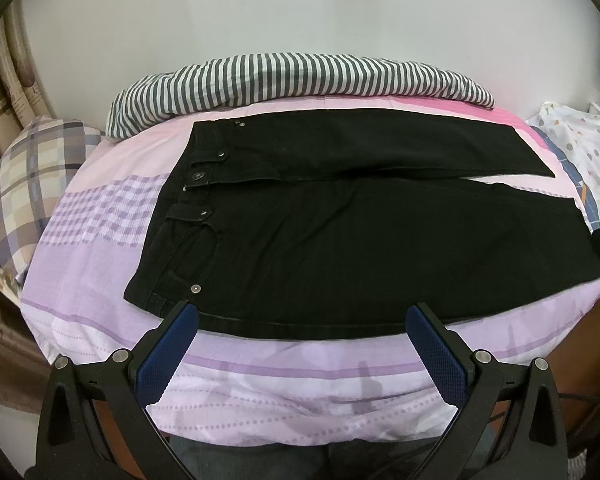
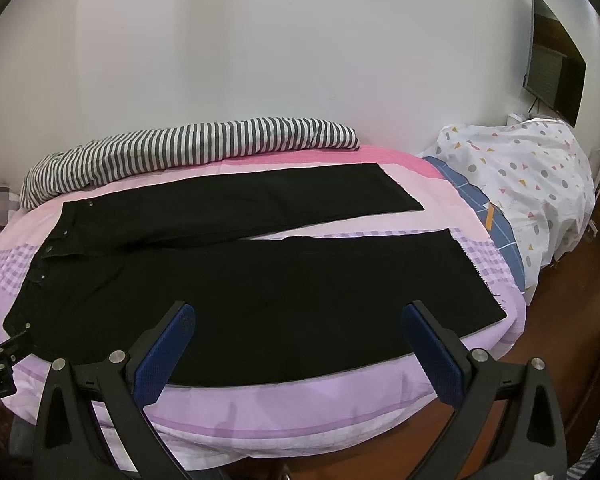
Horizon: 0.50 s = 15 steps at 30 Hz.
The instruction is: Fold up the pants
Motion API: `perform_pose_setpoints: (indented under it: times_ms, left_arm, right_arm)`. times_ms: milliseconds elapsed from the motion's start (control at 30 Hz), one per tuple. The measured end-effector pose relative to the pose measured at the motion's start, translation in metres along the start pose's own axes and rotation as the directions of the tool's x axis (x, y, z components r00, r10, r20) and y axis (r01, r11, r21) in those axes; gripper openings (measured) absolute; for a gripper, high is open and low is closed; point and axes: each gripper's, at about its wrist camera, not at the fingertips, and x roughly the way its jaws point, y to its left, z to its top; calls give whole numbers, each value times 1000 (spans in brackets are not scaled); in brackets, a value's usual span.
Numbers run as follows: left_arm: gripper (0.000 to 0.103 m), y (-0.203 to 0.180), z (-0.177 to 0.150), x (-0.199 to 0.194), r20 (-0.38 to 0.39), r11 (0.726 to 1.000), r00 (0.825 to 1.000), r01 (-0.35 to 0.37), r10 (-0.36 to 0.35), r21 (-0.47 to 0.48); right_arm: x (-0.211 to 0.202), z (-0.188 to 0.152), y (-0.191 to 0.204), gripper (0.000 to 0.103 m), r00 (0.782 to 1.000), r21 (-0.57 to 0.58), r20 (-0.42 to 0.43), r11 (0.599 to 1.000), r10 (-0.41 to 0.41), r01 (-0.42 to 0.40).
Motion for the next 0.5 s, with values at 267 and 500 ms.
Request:
perform_pose_setpoints:
  times_ms: [267, 500]
  left_arm:
    - [103, 3, 0, 8, -7, 1000, 1000, 3, -3, -1]
    - [103, 8, 8, 18, -24, 999, 999, 37, -38, -30]
  right_arm:
    - [8, 3, 0, 103, 1000, 4, -14, 1000, 7, -7]
    - [19, 7, 2, 103, 997, 19, -39, 997, 74, -73]
